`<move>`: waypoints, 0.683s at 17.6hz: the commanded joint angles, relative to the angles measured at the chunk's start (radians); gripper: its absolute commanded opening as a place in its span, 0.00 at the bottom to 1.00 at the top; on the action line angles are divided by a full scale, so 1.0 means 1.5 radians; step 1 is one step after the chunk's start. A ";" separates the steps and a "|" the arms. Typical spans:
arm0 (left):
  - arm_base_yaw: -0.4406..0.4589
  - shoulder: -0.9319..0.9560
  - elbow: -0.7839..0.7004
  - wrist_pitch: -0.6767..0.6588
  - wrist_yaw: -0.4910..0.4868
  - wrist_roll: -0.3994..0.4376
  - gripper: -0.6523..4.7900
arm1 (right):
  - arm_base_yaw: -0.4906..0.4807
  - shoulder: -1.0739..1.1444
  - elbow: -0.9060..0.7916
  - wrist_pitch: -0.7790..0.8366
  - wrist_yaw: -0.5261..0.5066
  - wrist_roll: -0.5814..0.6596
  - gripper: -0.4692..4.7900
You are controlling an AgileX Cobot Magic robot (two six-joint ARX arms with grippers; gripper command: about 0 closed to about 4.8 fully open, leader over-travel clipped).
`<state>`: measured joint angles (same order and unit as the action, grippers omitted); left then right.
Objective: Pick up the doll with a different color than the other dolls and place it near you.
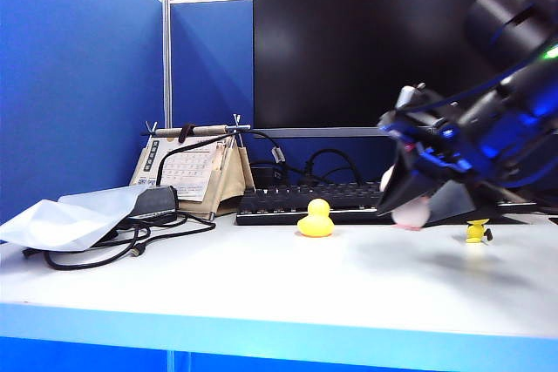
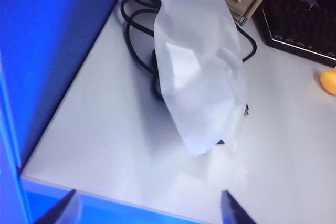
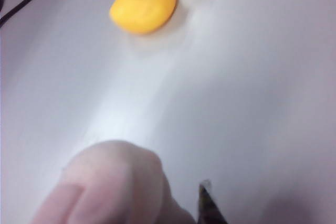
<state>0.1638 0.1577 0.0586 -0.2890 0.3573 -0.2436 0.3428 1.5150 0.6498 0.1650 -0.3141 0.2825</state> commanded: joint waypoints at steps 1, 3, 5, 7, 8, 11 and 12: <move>0.000 0.001 0.002 0.009 0.002 0.001 0.76 | 0.003 -0.051 -0.027 0.006 -0.003 -0.002 0.34; 0.000 0.001 0.002 0.009 0.002 0.001 0.76 | 0.015 -0.081 -0.039 -0.010 -0.005 -0.003 0.34; 0.000 0.001 0.002 0.009 0.002 0.001 0.76 | 0.033 -0.097 -0.051 -0.010 -0.004 -0.004 0.34; 0.000 0.001 0.002 0.009 0.002 0.001 0.76 | 0.054 -0.100 -0.070 -0.009 0.001 -0.002 0.34; 0.000 0.001 0.002 0.009 0.002 0.001 0.76 | 0.059 -0.100 -0.083 -0.007 0.003 -0.002 0.34; 0.000 0.001 0.002 0.009 0.002 0.001 0.76 | 0.064 -0.101 -0.123 0.016 0.002 -0.002 0.34; 0.000 0.001 0.002 0.009 0.002 0.001 0.76 | 0.064 -0.101 -0.129 0.021 0.000 -0.001 0.34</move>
<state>0.1638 0.1577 0.0586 -0.2890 0.3573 -0.2436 0.4370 1.3693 0.4641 0.1600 -0.3096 0.2798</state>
